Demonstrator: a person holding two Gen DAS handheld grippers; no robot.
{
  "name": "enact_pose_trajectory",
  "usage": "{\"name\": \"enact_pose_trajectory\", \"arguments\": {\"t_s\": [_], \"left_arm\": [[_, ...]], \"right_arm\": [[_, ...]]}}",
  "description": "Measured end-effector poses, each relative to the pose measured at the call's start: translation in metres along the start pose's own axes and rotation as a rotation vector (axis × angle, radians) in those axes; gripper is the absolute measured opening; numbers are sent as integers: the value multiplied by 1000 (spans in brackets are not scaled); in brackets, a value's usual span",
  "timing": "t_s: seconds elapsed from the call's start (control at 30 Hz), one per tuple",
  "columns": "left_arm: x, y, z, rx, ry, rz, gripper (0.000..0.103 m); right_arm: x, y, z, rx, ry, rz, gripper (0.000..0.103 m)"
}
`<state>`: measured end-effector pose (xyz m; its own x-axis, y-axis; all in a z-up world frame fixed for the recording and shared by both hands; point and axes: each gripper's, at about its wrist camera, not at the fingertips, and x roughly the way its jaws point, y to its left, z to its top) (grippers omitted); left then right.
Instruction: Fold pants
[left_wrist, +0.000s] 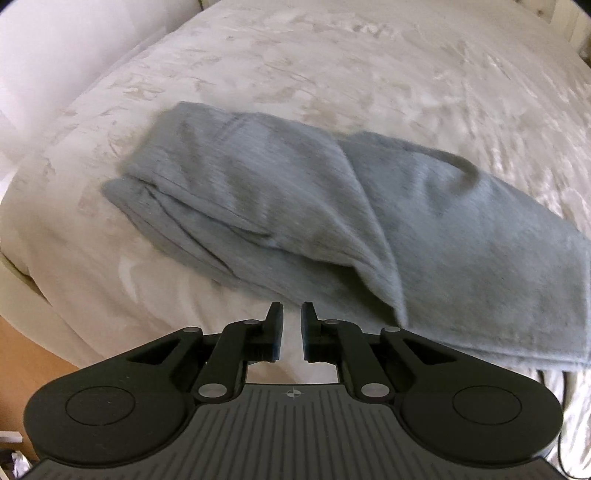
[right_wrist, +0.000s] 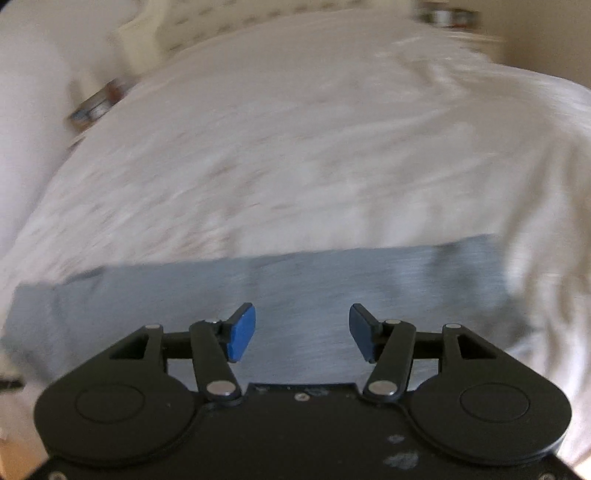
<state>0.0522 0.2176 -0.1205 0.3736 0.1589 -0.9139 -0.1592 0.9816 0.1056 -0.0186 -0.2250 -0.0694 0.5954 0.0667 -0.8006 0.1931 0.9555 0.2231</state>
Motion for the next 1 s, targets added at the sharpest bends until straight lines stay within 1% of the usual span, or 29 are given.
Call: {"name": "enact_pose_trajectory", "arguments": {"t_s": [0.13, 0.2, 0.27, 0.37, 0.47, 0.57, 0.67, 0.77, 0.83, 0.97, 1.0], "left_arm": [[9, 25, 9, -4, 1, -11, 10], [14, 41, 14, -5, 10, -30, 10], [19, 59, 20, -13, 15, -45, 10], [27, 88, 30, -35, 22, -56, 10], [35, 115, 42, -37, 24, -57, 10], [44, 140, 56, -40, 20, -59, 10], [55, 161, 68, -53, 25, -68, 10], [64, 175, 81, -60, 29, -82, 10], [71, 181, 87, -60, 32, -97, 10], [88, 187, 101, -32, 42, -119, 10], [92, 187, 102, -23, 47, -119, 10]], "right_arm": [[14, 68, -5, -124, 54, 113, 60], [21, 108, -10, -204, 76, 148, 63], [26, 149, -15, -278, 84, 177, 69], [33, 207, -22, -377, 61, 242, 71], [39, 268, -30, -489, 15, 296, 75], [48, 323, -39, -577, -39, 341, 76], [63, 371, -46, -648, -42, 369, 77], [78, 413, -54, -733, -53, 369, 77], [90, 441, -60, -808, -41, 377, 75], [105, 481, -74, -908, -17, 366, 70], [104, 482, -78, -920, -10, 362, 68]]}}
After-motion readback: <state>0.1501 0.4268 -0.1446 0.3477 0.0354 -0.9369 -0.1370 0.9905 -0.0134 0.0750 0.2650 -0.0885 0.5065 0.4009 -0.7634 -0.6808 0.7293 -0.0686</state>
